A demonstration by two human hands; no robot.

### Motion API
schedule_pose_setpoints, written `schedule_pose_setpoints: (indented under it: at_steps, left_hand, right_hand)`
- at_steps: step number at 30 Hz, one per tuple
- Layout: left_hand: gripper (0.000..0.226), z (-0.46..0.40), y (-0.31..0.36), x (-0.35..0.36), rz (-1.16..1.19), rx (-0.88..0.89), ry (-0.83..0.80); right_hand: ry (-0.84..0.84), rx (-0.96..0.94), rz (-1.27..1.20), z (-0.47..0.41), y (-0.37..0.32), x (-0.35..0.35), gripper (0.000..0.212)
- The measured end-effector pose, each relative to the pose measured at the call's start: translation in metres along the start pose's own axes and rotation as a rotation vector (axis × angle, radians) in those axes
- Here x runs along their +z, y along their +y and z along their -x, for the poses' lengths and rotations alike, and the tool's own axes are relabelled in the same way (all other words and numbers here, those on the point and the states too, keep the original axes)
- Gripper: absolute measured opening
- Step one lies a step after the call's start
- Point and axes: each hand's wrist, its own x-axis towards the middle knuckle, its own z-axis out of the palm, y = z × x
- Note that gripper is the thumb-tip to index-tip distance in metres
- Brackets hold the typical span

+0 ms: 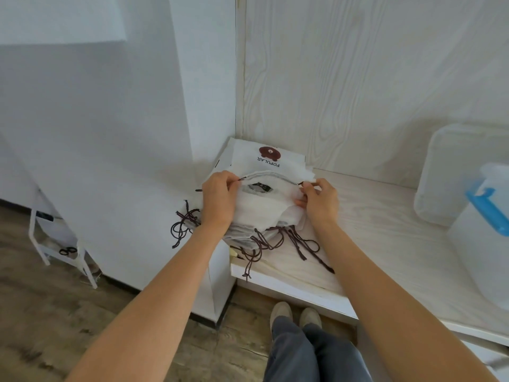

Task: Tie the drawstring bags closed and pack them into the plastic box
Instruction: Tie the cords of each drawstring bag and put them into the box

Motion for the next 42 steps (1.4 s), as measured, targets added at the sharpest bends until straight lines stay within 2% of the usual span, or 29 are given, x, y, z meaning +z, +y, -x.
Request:
schedule_pose_setpoints:
  at_steps: [2, 4, 8, 11, 13, 15, 18, 21, 23, 25, 27, 29, 31, 32, 33, 35, 37, 40, 42]
  left_hand:
    - [0.009, -0.004, 0.005, -0.003, 0.083, -0.050, -0.012]
    - [0.008, -0.010, 0.011, -0.005, 0.242, -0.190, -0.015]
    - [0.010, -0.021, 0.026, -0.009, 0.924, -0.550, -0.018]
    - [0.013, -0.026, 0.029, -0.009, 1.393, -0.758, -0.005]
    - [0.020, -0.028, 0.032, -0.009, 1.535, -0.841, 0.006]
    - [0.025, -0.028, 0.037, -0.009, 1.405, -0.800, -0.009]
    - [0.023, -0.030, 0.041, -0.008, 0.989, -0.582, -0.025]
    - [0.024, -0.031, 0.038, -0.011, 0.582, -0.190, -0.108]
    - [0.018, -0.028, 0.035, -0.015, 0.217, 0.095, -0.230]
    - [0.014, -0.027, 0.033, -0.020, -0.084, 0.286, -0.342]
    - [0.011, -0.030, 0.033, -0.024, -0.314, 0.398, -0.418]
    - [0.011, -0.034, 0.033, -0.025, -0.516, 0.497, -0.466]
    - [0.011, -0.036, 0.033, -0.025, -0.624, 0.592, -0.486]
    - [0.017, -0.035, 0.035, -0.026, -0.666, 0.617, -0.496]
    - [0.026, -0.035, 0.036, -0.027, -0.704, 0.625, -0.519]
    - [0.039, -0.036, 0.037, -0.027, -0.774, 0.635, -0.541]
    - [0.051, -0.038, 0.035, -0.025, -0.810, 0.696, -0.488]
    - [0.049, -0.040, 0.025, -0.018, -0.786, 0.742, -0.409]
    - [0.048, -0.037, 0.028, -0.015, -0.755, 0.701, -0.392]
  right_hand:
    - [-0.001, 0.057, -0.103, 0.000, -0.003, 0.000, 0.008]
    - [-0.016, 0.181, -0.342, -0.001, -0.010, 0.000, 0.013]
    - [-0.137, 0.407, -0.894, 0.000, -0.026, -0.004, 0.019]
    - [-0.226, 0.460, -1.134, 0.002, -0.030, -0.005, 0.021]
    - [-0.238, 0.426, -1.179, 0.004, -0.031, -0.003, 0.020]
    - [-0.245, 0.273, -1.027, 0.005, -0.033, -0.002, 0.020]
    - [-0.282, -0.119, -0.428, 0.003, -0.040, -0.007, 0.023]
    - [-0.354, -0.574, 0.351, -0.002, -0.048, -0.017, 0.018]
    - [-0.363, -0.857, 0.832, -0.008, -0.053, -0.021, 0.011]
    - [-0.310, -1.138, 1.054, -0.014, -0.060, -0.025, 0.008]
    - [-0.288, -1.310, 1.171, -0.018, -0.065, -0.028, 0.032]
    - [-0.306, -1.389, 1.304, -0.020, -0.066, -0.026, 0.041]
    - [-0.317, -1.388, 1.381, -0.020, -0.063, -0.021, 0.038]
    - [-0.310, -1.365, 1.430, -0.019, -0.062, -0.019, 0.036]
    - [-0.304, -1.333, 1.482, -0.016, -0.060, -0.019, 0.030]
    - [-0.344, -1.146, 1.567, -0.013, -0.064, -0.018, 0.008]
    - [-0.307, -0.969, 1.601, -0.010, -0.062, -0.016, 0.016]
    - [-0.114, -1.017, 1.525, 0.001, -0.063, -0.015, 0.015]
    - [-0.191, -0.881, 1.523, 0.000, -0.062, -0.019, 0.018]
